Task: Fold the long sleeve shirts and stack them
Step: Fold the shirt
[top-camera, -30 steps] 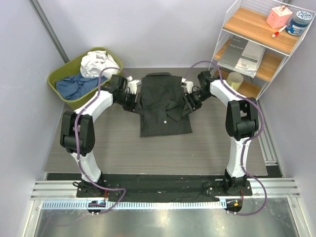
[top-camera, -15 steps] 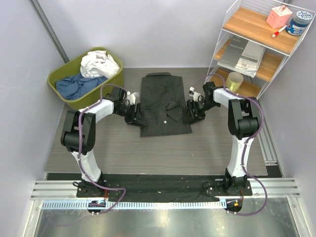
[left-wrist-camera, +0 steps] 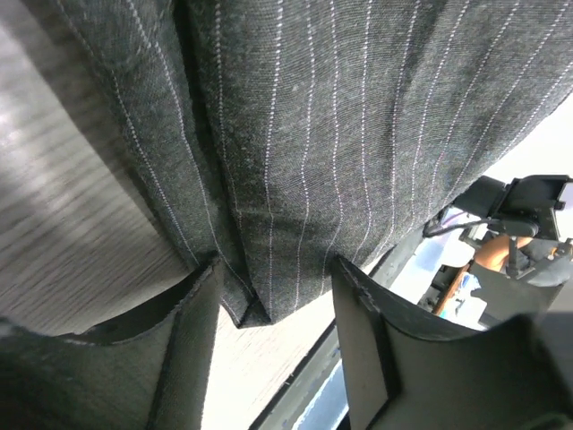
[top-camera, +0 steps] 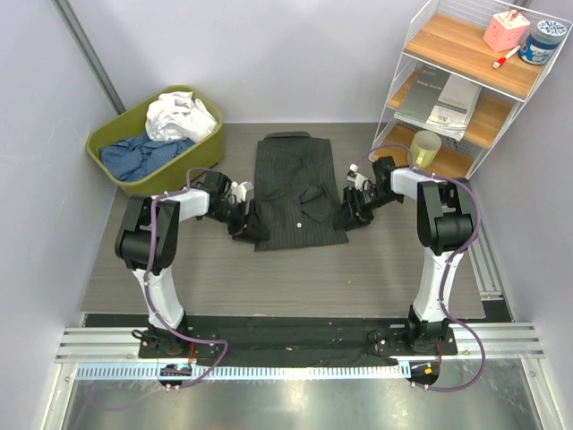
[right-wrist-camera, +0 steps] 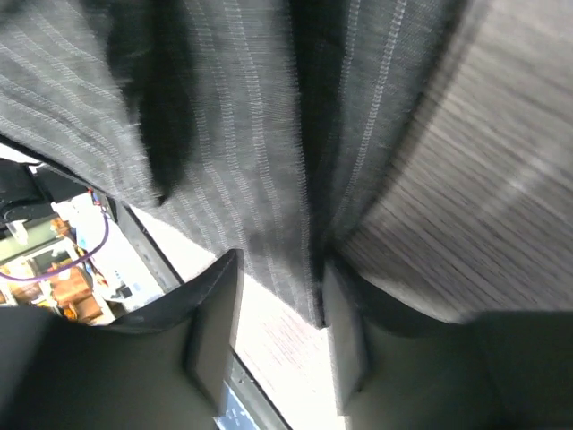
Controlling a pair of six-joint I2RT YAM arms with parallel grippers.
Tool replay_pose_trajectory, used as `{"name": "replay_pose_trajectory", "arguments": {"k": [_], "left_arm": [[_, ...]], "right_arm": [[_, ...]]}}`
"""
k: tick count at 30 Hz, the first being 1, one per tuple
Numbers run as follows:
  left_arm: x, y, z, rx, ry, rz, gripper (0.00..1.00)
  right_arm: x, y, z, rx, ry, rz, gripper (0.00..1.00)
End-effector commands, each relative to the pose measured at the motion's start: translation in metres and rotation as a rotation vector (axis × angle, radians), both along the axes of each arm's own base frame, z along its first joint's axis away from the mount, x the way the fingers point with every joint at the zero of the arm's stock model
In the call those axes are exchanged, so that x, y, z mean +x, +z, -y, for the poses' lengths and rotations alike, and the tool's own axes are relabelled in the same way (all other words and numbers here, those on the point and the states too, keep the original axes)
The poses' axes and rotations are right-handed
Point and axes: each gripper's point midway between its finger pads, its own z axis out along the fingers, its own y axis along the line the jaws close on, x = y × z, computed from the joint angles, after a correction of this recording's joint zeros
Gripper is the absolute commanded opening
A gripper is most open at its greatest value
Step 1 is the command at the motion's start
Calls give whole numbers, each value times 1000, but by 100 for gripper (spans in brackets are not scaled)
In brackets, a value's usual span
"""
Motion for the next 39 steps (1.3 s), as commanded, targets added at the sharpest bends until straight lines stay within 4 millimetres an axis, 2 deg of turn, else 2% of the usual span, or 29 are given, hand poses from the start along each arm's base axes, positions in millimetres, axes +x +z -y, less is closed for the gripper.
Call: {"name": "replay_pose_trajectory", "arguments": {"k": [1, 2, 5, 6, 8, 9, 11, 13, 14, 15, 16, 17, 18, 19, 21, 23, 25, 26, 28, 32, 39], "left_arm": [[-2, 10, 5, -65, 12, 16, 50], [-6, 11, 4, -66, 18, 14, 48], [-10, 13, 0, -51, 45, 20, 33], [-11, 15, -1, -46, 52, 24, 21], [-14, 19, -3, -44, 65, 25, 12], [-16, 24, -4, -43, 66, 37, 4], [-20, 28, -6, -36, 66, 42, 3], [-17, 39, -7, -34, 53, 91, 9], [-14, 43, -8, -26, 31, 140, 14], [-7, 48, -10, -8, 23, 174, 27], [-1, 53, -11, -3, 11, 204, 35], [5, 55, -12, 4, -27, 251, 41], [7, 55, -15, 23, -36, 245, 49], [24, 64, -12, 20, -48, 287, 52], [41, 67, -11, 36, -66, 332, 58], [64, 67, -9, 53, -62, 364, 59], [81, 72, -6, 53, -60, 389, 59], [85, 63, -5, 54, -63, 369, 59], [91, 58, -4, 62, -68, 362, 59], [103, 50, 0, 71, -92, 376, 63], [114, 40, 4, 99, -115, 397, 63]], "right_arm": [[-5, 0, 0, -7, -17, -3, 37], [-6, 0, 1, -13, -18, -1, 21], [-12, -2, 6, -42, -19, -7, 1], [-17, -2, 7, -50, -16, -17, 1], [-25, -3, 11, -73, -1, -23, 1], [-32, -3, 12, -80, 7, -42, 1], [-39, -2, 16, -88, 35, -34, 1], [-41, 5, 18, -86, 62, -18, 2], [-38, 10, 19, -84, 68, 2, 11], [-36, 18, 19, -80, 85, 29, 16], [-25, 30, 18, -70, 89, 74, 22], [-20, 38, 18, -59, 96, 98, 33], [-18, 47, 17, -51, 106, 119, 38], [-7, 58, 16, -49, 111, 162, 42], [5, 66, 15, -50, 116, 216, 52], [27, 73, 16, -75, 112, 283, 59], [51, 72, 18, -102, 99, 329, 61], [59, 71, 18, -107, 97, 343, 63], [75, 64, 16, -110, 99, 354, 63], [88, 50, 13, -120, 113, 361, 64], [110, 45, -3, -84, 108, 408, 64]]}}
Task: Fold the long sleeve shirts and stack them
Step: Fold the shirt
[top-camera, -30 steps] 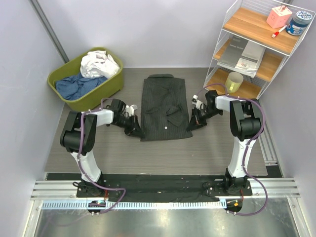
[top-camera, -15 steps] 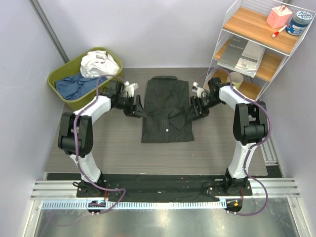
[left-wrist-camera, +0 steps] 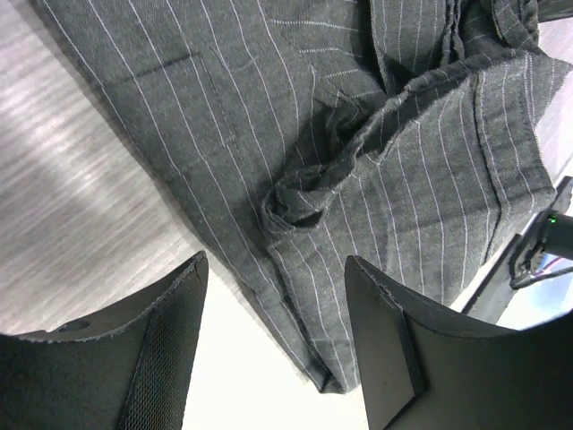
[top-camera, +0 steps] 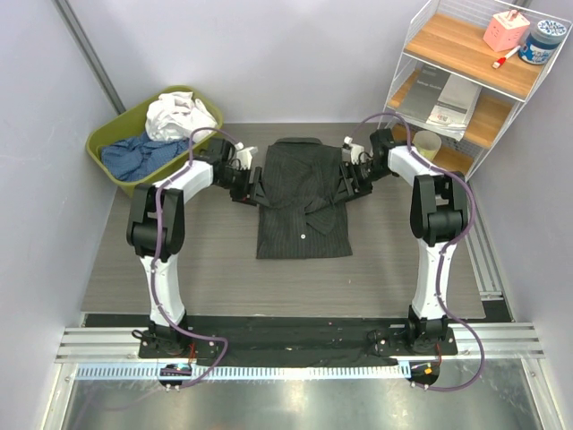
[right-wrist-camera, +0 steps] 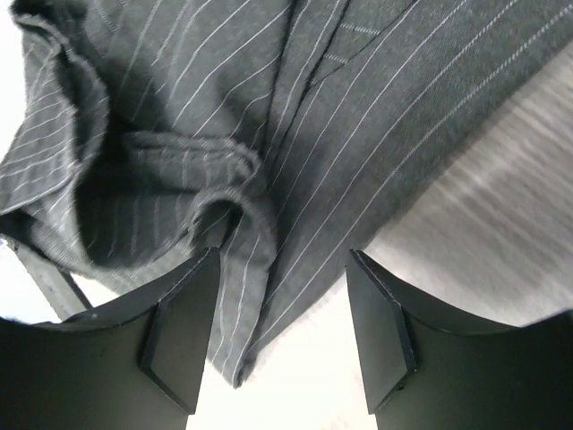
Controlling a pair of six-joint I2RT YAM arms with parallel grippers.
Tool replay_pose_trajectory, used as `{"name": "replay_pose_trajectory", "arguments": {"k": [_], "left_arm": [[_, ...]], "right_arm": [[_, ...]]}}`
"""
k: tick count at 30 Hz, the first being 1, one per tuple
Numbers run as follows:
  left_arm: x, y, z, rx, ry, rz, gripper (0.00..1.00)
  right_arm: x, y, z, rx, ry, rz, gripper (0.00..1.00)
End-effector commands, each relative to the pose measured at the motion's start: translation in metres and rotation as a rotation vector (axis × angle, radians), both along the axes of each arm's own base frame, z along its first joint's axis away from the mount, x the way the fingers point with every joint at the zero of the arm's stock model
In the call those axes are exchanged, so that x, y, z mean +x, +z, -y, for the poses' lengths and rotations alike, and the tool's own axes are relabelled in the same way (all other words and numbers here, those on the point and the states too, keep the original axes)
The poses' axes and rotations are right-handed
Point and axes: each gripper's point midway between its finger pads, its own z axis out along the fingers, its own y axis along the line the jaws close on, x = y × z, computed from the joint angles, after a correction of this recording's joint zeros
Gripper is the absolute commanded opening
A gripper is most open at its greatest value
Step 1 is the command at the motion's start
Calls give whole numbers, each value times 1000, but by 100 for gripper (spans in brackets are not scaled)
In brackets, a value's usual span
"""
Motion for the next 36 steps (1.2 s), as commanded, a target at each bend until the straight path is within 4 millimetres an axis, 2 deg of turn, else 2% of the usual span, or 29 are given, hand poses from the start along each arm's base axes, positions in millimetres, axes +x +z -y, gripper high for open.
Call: {"name": "replay_pose_trajectory", "arguments": {"k": [1, 5, 9, 15, 21, 30, 32, 34, 36], "left_arm": [[14, 8, 3, 16, -29, 70, 63], [20, 5, 4, 24, -32, 78, 63], [22, 4, 13, -7, -62, 71, 62], [6, 6, 29, -47, -131, 65, 58], [0, 4, 32, -59, -143, 54, 52], [1, 1, 29, -34, -131, 63, 44], [1, 0, 29, -33, -131, 63, 43], [1, -1, 29, -33, -131, 63, 41], [1, -1, 29, -37, -130, 65, 38]], "right_arm": [[29, 20, -14, 31, 10, 117, 64], [36, 18, -21, 57, 14, 115, 64], [35, 20, -27, 69, 27, 116, 63], [29, 13, -31, 70, 38, 98, 59], [27, 11, -33, 84, 38, 85, 53], [11, 31, -47, 205, 72, 51, 55], [6, 30, -47, 206, 72, 40, 55], [7, 25, -46, 194, 65, 30, 52], [10, 16, -42, 156, 52, 32, 44]]}}
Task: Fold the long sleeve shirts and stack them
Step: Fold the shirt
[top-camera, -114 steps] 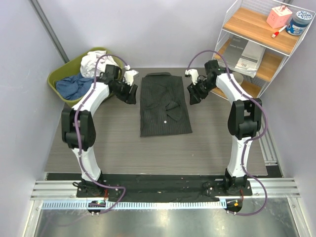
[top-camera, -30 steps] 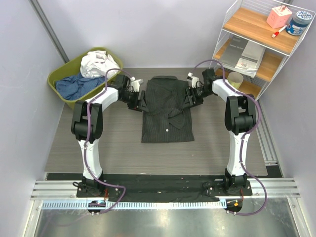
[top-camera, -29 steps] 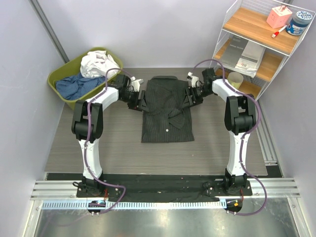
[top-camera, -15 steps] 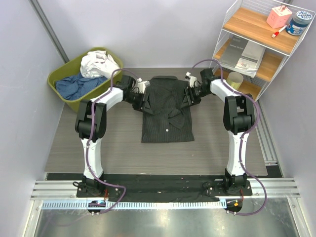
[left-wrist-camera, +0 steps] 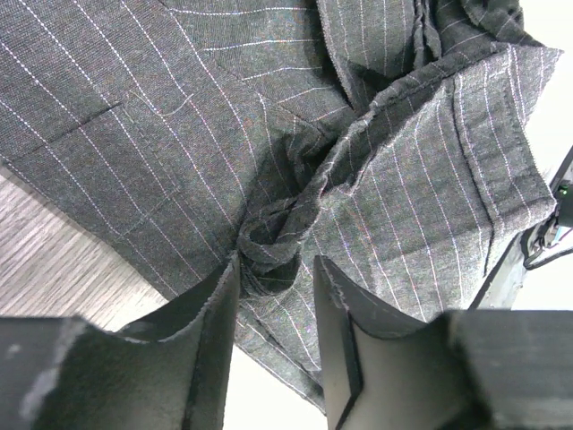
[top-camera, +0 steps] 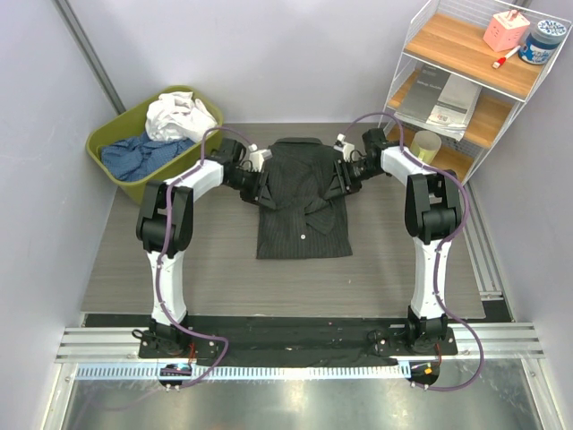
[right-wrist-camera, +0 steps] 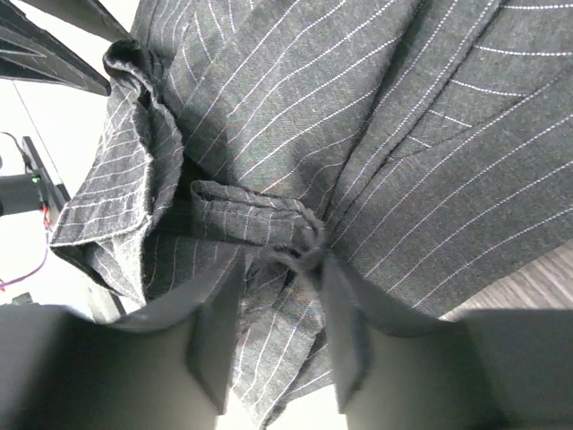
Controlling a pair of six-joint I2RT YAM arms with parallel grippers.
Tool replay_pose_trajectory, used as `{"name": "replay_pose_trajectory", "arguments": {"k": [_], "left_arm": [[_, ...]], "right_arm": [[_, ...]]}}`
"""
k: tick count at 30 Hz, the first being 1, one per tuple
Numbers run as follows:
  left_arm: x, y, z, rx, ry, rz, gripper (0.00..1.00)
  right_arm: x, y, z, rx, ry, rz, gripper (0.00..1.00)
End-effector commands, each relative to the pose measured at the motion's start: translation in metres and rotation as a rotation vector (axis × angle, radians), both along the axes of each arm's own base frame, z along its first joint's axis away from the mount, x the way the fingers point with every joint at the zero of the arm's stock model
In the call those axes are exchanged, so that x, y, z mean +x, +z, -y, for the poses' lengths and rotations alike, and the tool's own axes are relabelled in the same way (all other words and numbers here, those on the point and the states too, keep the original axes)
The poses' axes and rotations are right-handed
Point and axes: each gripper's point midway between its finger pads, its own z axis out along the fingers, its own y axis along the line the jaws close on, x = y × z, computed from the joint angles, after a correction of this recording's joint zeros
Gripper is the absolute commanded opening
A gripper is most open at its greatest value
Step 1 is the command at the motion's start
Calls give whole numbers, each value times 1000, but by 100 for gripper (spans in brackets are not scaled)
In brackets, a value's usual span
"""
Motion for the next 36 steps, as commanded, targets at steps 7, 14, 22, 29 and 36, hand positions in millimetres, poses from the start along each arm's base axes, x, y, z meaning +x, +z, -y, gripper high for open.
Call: {"name": "replay_pose_trajectory", "arguments": {"k": [7, 14, 22, 29, 36], "left_arm": [[12, 30, 4, -51, 7, 113, 6], [28, 57, -5, -17, 63, 242, 0], [45, 22, -20, 105, 96, 222, 0], [58, -11, -27, 186, 131, 188, 0], [46, 18, -23, 129, 74, 201, 25]], "right_arm": [[10, 22, 6, -34, -36, 72, 1], [22, 38, 25, -76, -93, 126, 1], [45, 13, 38, -153, -148, 129, 1], [54, -4, 44, -202, -180, 111, 1], [30, 39, 39, -132, -144, 109, 47]]}}
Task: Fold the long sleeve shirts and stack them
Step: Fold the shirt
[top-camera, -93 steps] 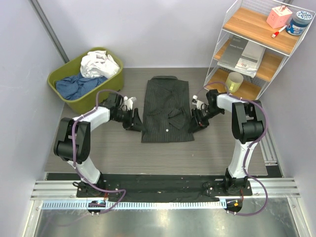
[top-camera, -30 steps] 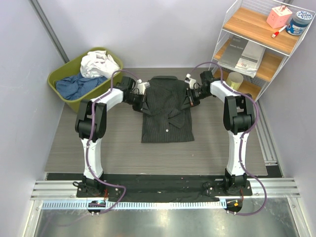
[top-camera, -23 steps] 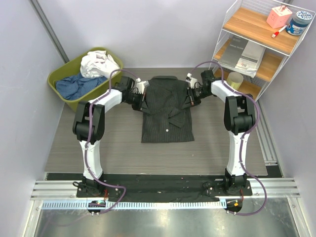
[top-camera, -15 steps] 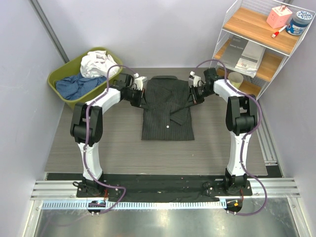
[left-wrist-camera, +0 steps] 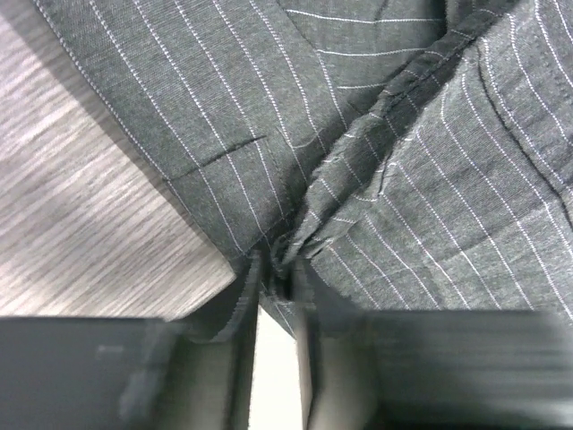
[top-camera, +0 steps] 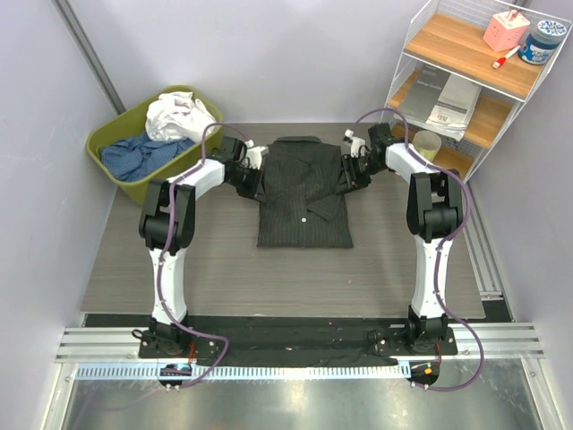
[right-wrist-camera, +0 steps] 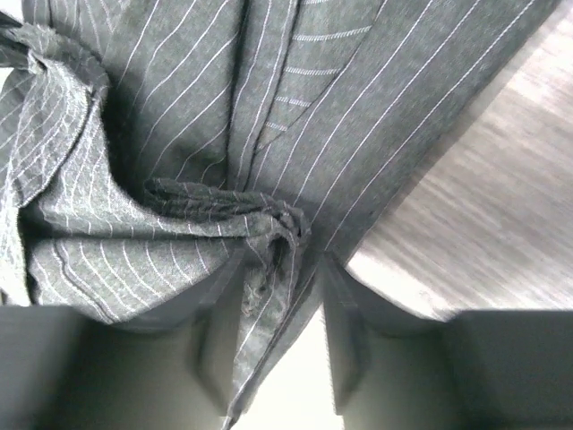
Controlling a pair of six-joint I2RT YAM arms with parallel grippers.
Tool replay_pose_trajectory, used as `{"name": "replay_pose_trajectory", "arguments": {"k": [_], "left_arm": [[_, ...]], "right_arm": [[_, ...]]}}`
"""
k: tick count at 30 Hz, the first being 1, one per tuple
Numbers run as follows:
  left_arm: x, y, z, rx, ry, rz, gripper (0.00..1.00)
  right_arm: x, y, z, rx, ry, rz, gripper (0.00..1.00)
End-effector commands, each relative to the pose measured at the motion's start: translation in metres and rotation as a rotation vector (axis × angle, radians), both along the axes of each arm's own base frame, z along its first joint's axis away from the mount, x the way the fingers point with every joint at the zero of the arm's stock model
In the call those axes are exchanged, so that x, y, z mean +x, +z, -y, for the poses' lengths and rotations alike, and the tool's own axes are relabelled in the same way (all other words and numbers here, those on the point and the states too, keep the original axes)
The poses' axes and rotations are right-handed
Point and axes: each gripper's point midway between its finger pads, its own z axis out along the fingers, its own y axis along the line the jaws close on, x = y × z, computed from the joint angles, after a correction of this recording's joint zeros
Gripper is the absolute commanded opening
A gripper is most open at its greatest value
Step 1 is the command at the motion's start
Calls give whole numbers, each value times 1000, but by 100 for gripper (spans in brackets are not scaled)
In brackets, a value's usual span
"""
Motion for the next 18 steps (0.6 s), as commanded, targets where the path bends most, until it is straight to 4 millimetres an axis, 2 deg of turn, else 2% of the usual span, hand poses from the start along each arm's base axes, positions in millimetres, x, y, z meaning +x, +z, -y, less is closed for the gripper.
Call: {"name": "replay_pose_trajectory", "arguments": {"k": [1, 3, 5, 6, 7, 8, 9, 10, 11, 12, 14, 15, 18], "left_arm": [[4, 53, -2, -37, -34, 104, 33], [0, 63, -5, -43, -31, 119, 40], [-6, 81, -7, -63, -39, 149, 46], [-9, 87, -6, -70, -41, 161, 51], [-10, 101, -5, -93, -47, 193, 53], [-15, 102, -3, -109, -52, 193, 57], [-18, 107, -1, -125, -64, 203, 62], [-19, 112, 2, -134, -73, 214, 63], [-21, 117, 4, -143, -79, 224, 64], [-22, 120, 8, -152, -93, 230, 65], [-25, 125, 10, -165, -103, 235, 65], [-24, 127, 10, -166, -103, 241, 65], [-24, 128, 9, -160, -100, 245, 65]], "right_arm": [[-6, 62, 2, 55, 12, 84, 48], [-18, 81, 12, 82, -14, 78, 50], [-31, 92, 20, 119, -42, 48, 50], [-46, 85, 21, 137, -48, 2, 50], [-56, 98, 17, 171, -48, 5, 50], [-65, 100, 14, 202, -45, -19, 48], [-80, 92, 10, 230, -48, -71, 47], [-88, 96, 3, 285, -67, -117, 46], [-89, 94, 0, 311, -85, -132, 43], [-101, 81, -3, 328, -103, -191, 42], [-103, 74, -8, 370, -135, -241, 41], [-108, 66, -10, 382, -147, -276, 44], [-106, 59, -16, 414, -162, -303, 51]]}}
